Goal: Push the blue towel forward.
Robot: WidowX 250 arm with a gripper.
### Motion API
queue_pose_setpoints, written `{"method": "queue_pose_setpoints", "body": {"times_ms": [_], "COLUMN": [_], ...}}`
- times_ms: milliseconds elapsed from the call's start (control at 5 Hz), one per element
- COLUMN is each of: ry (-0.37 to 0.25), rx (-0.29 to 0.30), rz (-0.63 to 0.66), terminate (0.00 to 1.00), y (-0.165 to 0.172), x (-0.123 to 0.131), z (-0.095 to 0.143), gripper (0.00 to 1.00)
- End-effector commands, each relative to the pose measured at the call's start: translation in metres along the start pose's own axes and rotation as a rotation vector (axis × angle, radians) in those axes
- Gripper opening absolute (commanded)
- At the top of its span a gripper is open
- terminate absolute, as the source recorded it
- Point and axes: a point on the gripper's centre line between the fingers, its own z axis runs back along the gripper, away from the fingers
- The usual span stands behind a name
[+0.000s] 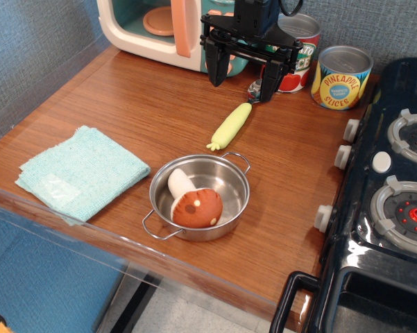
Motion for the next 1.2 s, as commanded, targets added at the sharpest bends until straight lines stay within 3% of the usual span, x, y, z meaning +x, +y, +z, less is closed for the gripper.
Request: {"method": "queue_pose_setpoints", "body": {"times_ms": [0, 400, 800, 1000], "ry": [0.000, 0.042, 0.027, 0.011], "rx": [0.000, -0.009, 0.050, 0.047], "rz": [0.000, 0.090, -0.014, -0.036], "terminate": [0.00, 0.00, 0.00, 0.00], "y": [0.000, 0.060, 0.112, 0.127], "x": [0.000, -0.060, -0.129, -0.148], "z": [0.000, -0.006, -0.015, -0.020], "gripper": [1.00, 1.00, 1.00, 1.00]}}
